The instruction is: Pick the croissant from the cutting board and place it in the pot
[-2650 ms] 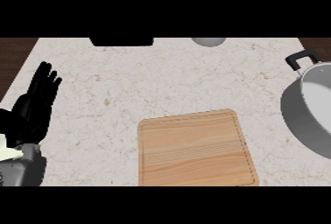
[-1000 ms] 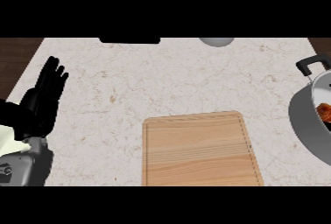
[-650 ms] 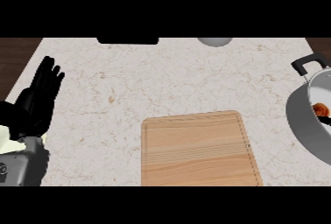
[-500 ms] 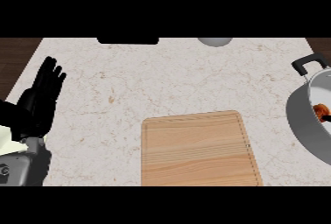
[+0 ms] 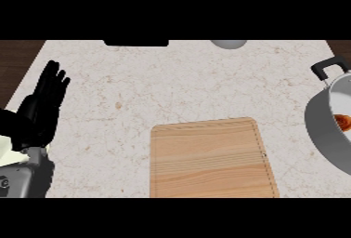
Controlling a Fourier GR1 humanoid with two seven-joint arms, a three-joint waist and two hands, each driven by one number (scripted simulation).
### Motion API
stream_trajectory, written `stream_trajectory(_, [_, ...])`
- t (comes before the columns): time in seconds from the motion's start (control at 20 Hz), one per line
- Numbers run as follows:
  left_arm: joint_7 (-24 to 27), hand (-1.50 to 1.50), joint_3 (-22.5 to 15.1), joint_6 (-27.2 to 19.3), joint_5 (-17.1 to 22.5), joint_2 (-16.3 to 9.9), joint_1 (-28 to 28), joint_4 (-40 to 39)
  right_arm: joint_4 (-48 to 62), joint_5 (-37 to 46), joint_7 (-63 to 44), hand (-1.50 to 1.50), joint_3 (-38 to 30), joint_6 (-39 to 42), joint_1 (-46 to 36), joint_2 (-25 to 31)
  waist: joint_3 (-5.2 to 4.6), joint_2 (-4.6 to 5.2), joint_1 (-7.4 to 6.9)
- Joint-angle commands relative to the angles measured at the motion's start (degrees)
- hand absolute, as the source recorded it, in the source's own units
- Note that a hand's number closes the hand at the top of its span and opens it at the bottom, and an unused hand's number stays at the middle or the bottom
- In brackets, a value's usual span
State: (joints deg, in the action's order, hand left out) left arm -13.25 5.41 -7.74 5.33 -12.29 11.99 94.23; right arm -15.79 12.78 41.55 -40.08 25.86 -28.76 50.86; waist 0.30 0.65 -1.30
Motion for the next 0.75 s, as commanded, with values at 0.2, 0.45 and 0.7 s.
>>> stream_trajectory(0.2, [0.00, 0.00, -0.65, -0.65, -0.94, 0.63, 0.27, 0.79, 2.78, -1.49, 3.74, -1.50, -0.74, 9.74, 2.39, 6.11, 0.23, 0.22, -0.56])
stream_trajectory(0.45, [-2.07, 0.00, -0.91, -1.37, -0.88, 1.36, 0.45, 0.64, 2.25, -1.93, 6.77, -1.50, -0.32, 12.01, 6.12, 6.97, 0.21, -0.03, 0.24])
stream_trajectory(0.7, [0.31, 0.00, -0.08, 0.32, 0.09, 0.69, -1.20, 0.85, 2.22, -2.07, 7.09, -1.50, 0.20, 11.82, 7.97, 7.63, 0.35, 0.09, -0.25])
